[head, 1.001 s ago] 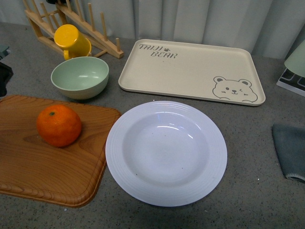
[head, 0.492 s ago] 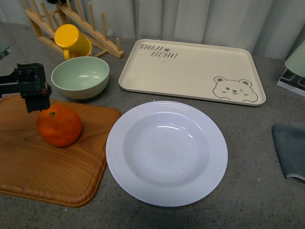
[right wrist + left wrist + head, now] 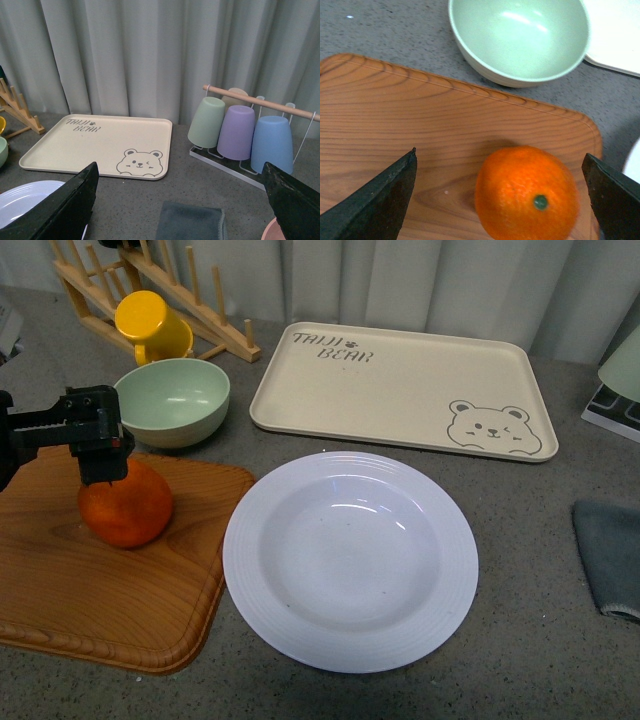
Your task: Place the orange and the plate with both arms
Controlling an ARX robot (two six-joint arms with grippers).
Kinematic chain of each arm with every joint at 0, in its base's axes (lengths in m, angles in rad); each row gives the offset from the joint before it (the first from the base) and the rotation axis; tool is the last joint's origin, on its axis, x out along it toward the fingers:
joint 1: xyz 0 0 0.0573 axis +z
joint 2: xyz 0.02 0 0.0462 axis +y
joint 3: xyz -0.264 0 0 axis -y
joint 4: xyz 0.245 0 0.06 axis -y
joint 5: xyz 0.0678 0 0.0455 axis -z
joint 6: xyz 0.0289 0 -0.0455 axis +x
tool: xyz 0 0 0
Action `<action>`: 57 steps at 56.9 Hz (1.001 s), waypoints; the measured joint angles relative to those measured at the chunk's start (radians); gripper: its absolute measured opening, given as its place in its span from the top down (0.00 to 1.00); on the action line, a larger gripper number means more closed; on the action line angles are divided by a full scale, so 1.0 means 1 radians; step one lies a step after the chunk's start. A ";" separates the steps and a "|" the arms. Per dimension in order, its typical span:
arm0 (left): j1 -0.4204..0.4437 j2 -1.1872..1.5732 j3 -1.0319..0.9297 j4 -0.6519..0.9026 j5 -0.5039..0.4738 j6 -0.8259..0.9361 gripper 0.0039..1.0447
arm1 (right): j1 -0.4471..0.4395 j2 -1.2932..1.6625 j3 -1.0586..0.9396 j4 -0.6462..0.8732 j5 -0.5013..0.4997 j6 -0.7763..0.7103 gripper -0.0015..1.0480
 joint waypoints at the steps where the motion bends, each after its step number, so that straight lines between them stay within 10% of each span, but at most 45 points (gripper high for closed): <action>1: -0.003 0.000 0.000 -0.002 0.002 -0.001 0.06 | 0.000 0.000 0.000 0.000 0.000 0.000 0.09; 42: -0.031 0.108 0.043 -0.066 0.003 0.005 0.06 | 0.000 0.000 0.000 0.000 0.000 0.000 0.09; 57: -0.030 0.111 0.050 -0.064 -0.009 0.009 0.36 | 0.000 0.000 0.000 0.000 0.000 0.000 0.09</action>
